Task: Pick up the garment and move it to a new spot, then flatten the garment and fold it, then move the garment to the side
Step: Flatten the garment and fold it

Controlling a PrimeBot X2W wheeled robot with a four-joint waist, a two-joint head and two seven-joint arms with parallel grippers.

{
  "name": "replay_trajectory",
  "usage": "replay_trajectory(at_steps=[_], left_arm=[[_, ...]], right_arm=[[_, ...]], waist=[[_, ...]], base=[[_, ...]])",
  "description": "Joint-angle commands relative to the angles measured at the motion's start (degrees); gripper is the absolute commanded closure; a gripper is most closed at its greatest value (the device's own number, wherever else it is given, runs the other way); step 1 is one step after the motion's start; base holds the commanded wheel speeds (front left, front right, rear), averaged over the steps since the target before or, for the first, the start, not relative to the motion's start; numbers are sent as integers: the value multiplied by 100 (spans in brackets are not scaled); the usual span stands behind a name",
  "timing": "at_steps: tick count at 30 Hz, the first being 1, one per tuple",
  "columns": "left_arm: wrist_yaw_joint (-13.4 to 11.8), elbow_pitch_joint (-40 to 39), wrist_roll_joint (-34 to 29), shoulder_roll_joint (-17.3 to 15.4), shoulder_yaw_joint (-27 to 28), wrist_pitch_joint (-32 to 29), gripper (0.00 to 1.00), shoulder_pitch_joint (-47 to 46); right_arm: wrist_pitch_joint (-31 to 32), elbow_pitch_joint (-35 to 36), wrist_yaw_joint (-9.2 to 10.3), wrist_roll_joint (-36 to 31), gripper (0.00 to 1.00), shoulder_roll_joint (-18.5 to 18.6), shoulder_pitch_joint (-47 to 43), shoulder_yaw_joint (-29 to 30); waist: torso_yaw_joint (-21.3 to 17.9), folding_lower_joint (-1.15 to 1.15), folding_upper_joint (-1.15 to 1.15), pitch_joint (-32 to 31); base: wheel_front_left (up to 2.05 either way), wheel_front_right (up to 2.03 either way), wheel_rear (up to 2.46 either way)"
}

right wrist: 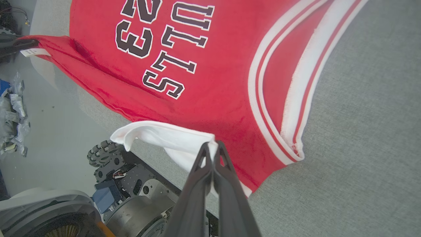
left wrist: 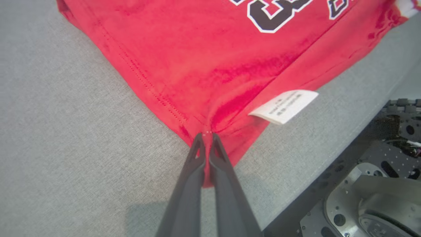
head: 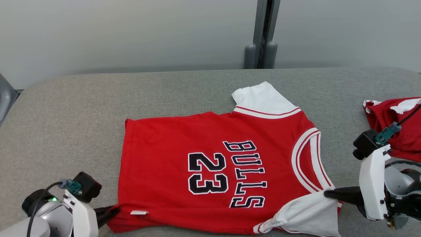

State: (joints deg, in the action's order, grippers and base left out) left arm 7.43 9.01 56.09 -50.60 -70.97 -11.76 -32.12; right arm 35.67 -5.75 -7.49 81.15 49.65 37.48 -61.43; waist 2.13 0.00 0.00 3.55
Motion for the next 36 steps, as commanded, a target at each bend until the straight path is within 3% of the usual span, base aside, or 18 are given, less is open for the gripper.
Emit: replay_trajectory(at_steps=[1,14,22,36], left_arm=[[2,108,232,51,107,22,100,-7],[-12,581,1401,419,574,-50,100,-11],[-5,779,1392,683,570,-9,100,-220],[2,1297,1143,1017,499,602,100,-489]], right_arm=[[-76,-37,-1,-154,100,-20,59,43],[-682,-196,-1,-1224,100,-206,195,202],[-1329,-327,-1,-1885,100,-393,368,232],[-2375,-743,-1,-2547,100,-592,786,55]], waist=[[18,0,0,43],[68,0,0,269],[83,0,0,415],[109,0,0,611]], base=[[0,0,0],[0,0,0],[0,0,0],[0,0,0]])
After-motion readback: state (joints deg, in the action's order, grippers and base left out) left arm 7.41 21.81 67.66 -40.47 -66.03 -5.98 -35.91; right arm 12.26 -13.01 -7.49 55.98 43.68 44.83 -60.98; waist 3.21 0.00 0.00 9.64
